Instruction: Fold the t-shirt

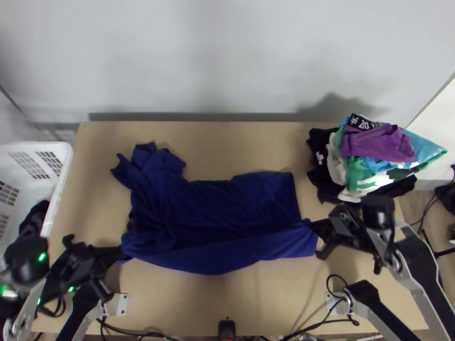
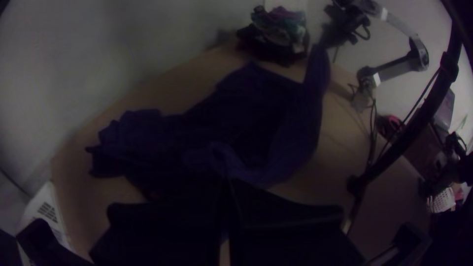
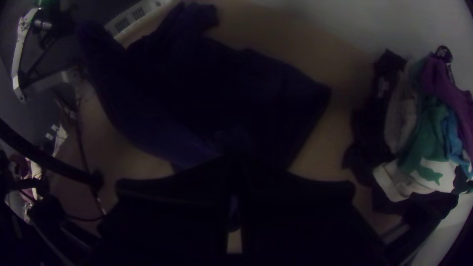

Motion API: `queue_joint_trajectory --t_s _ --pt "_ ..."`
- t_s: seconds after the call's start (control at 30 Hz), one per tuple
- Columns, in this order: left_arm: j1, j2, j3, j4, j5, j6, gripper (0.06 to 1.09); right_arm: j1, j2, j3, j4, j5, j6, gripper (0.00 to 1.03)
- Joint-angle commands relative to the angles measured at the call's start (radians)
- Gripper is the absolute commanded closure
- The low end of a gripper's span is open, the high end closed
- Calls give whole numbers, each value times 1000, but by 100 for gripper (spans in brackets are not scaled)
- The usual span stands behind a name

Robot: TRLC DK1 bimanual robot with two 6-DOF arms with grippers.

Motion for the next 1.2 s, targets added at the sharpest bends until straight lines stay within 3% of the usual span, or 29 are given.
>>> queue_joint_trajectory --t_s 0.0,0.13,0.23,0.43,0.73,1.17 --pt "-17 176 30 -34 -96 193 105 -25 173 82 0 13 -21 100" --pt "47 241 -5 -54 -107 336 105 -36 259 111 -30 31 -53 100" --pt "174 282 -17 -72 -118 487 105 -38 311 163 -79 97 -74 100" --pt "309 407 16 -159 -121 632 105 -44 488 241 -269 102 -162 100" --pt "303 560 81 -187 -155 629 104 -88 574 275 -273 119 -159 100" --pt "156 844 159 -173 -187 598 101 -1 699 370 -273 120 -88 100"
